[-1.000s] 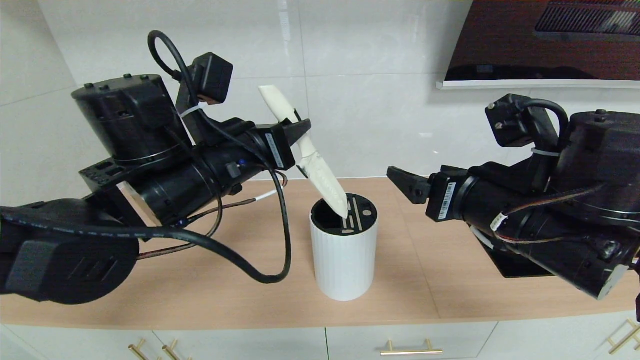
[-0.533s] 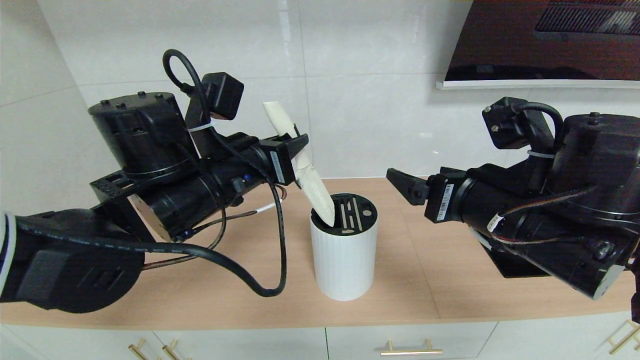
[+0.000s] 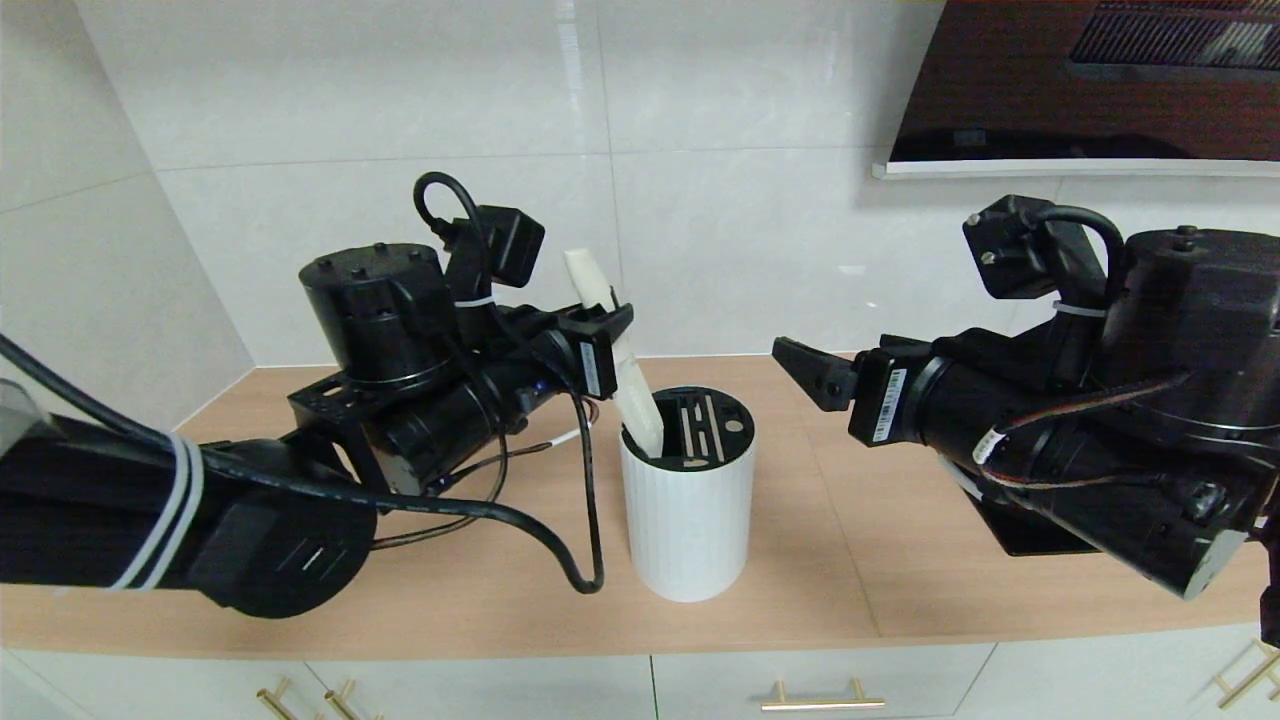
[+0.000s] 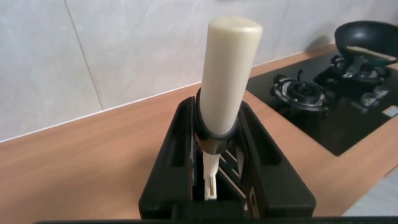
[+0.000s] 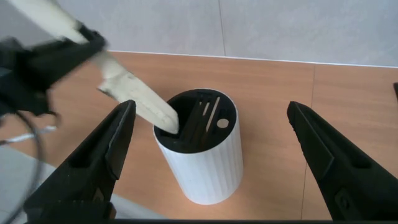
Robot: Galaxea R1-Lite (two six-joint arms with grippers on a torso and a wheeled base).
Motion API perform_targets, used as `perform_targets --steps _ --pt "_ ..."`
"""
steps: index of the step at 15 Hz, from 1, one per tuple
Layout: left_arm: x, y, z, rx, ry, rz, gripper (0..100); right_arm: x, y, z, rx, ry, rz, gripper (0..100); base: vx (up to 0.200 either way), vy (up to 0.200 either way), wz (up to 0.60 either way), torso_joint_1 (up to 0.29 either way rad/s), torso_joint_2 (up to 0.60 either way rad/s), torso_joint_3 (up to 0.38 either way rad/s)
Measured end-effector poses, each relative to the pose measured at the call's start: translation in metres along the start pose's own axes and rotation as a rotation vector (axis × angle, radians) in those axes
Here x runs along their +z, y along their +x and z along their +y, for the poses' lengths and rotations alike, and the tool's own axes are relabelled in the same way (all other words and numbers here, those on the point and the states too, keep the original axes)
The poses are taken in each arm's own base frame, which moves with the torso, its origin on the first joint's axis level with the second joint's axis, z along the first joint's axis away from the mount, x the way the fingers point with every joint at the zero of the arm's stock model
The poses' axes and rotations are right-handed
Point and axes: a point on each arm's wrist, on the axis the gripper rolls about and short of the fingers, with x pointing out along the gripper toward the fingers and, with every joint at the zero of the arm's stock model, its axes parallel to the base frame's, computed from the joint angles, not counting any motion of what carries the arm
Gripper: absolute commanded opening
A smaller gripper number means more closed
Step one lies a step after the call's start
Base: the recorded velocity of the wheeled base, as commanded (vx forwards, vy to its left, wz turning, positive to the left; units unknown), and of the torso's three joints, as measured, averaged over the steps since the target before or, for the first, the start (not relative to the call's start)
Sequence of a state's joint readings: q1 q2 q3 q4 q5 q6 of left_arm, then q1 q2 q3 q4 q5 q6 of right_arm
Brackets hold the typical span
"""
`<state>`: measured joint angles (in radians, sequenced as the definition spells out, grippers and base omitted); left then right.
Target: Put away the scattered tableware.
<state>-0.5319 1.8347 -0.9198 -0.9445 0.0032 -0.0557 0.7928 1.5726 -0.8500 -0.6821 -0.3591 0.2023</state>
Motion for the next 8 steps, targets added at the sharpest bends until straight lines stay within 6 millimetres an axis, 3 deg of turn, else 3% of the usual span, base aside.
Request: perform_targets --steps 8 --pt "-0.048 0.028 -0.01 0.003 0.02 0.046 0 0.0 0.0 0.0 0.0 0.001 0.001 100 0.0 0.0 0.0 0.0 0.0 0.0"
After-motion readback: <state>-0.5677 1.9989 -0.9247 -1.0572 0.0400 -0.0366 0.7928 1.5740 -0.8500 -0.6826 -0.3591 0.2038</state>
